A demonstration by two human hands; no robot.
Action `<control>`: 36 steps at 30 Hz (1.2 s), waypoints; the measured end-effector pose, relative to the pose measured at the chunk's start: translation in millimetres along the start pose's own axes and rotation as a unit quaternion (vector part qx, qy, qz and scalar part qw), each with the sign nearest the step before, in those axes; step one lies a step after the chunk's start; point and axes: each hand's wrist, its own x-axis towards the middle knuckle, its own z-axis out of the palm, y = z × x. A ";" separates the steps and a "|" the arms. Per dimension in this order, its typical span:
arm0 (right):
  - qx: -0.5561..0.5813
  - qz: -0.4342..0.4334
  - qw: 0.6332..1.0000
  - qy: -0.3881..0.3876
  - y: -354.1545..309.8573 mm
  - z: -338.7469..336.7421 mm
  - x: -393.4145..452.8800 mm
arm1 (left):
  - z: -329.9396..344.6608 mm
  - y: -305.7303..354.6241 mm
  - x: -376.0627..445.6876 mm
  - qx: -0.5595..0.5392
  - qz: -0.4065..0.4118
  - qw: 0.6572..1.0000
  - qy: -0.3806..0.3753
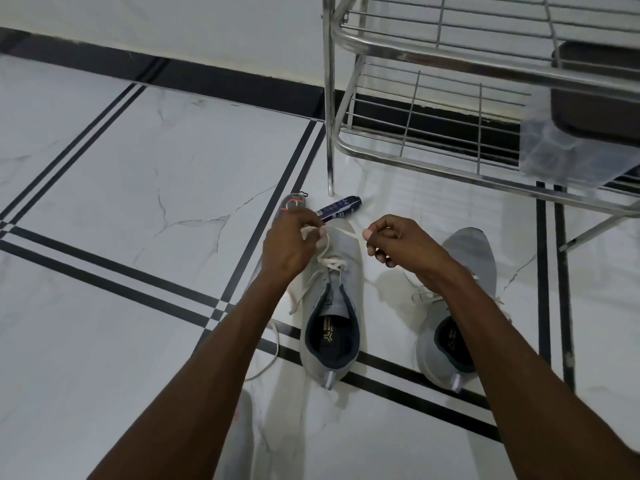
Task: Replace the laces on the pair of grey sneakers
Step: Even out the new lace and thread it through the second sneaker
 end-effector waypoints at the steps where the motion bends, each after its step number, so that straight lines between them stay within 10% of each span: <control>1: 0.001 0.000 1.000 0.001 1.8 -1.5 -0.1 | 0.1 1.1 -1.9 -0.022 0.025 0.999 -0.037; 5: 0.006 0.008 1.000 -0.010 3.1 3.2 2.8 | 10.1 17.8 -12.0 -0.055 0.097 0.984 -0.138; 19: -0.015 -0.037 0.979 -0.200 -7.1 15.9 -10.5 | 2.6 4.5 -35.6 -0.060 -0.079 0.995 0.018; 28: -0.212 -0.106 0.971 -0.033 5.8 37.4 3.7 | 1.3 5.7 -73.2 -0.067 -0.129 0.977 -0.155; 36: -0.289 -0.097 0.952 -0.018 19.8 56.8 5.9 | -3.2 6.0 -72.3 0.020 -0.105 0.983 -0.150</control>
